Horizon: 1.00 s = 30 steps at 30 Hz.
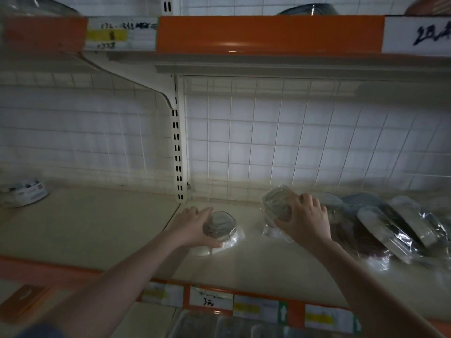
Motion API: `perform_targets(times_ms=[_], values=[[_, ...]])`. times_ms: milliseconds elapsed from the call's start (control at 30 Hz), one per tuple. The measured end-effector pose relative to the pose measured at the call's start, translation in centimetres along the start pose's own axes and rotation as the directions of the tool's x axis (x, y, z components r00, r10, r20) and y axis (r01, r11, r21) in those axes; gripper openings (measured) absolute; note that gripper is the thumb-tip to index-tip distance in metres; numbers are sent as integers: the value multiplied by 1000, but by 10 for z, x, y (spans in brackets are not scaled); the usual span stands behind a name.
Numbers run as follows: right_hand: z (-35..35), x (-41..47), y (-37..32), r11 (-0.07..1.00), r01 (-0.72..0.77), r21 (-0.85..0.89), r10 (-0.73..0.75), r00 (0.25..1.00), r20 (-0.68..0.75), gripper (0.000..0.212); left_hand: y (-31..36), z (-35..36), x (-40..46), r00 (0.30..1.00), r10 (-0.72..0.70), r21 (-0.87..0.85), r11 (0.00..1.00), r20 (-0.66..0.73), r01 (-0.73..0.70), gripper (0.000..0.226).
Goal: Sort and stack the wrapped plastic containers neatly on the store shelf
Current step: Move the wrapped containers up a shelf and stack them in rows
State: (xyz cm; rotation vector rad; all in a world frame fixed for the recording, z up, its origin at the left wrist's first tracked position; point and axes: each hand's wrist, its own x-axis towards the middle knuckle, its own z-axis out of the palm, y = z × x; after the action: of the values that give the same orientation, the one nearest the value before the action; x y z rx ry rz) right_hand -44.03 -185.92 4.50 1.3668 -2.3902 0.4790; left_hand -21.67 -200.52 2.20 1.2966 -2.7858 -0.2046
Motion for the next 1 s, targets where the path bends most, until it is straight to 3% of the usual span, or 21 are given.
perform_targets(times_ms=[200,533,1000], values=[[-8,-33,1,999,-30,26,30,1000,7,72,9,14,-13,991,-115,-174,980,-74,100,89],[-30,-83,29,988,-132,83,130,991,38,73,50,7,-51,937,-236,-178,965,-258,194,81],[-76,-195,163,971,-164,175,159,986,43,63,201,40,-161,828,-420,-384,881,-371,275,79]])
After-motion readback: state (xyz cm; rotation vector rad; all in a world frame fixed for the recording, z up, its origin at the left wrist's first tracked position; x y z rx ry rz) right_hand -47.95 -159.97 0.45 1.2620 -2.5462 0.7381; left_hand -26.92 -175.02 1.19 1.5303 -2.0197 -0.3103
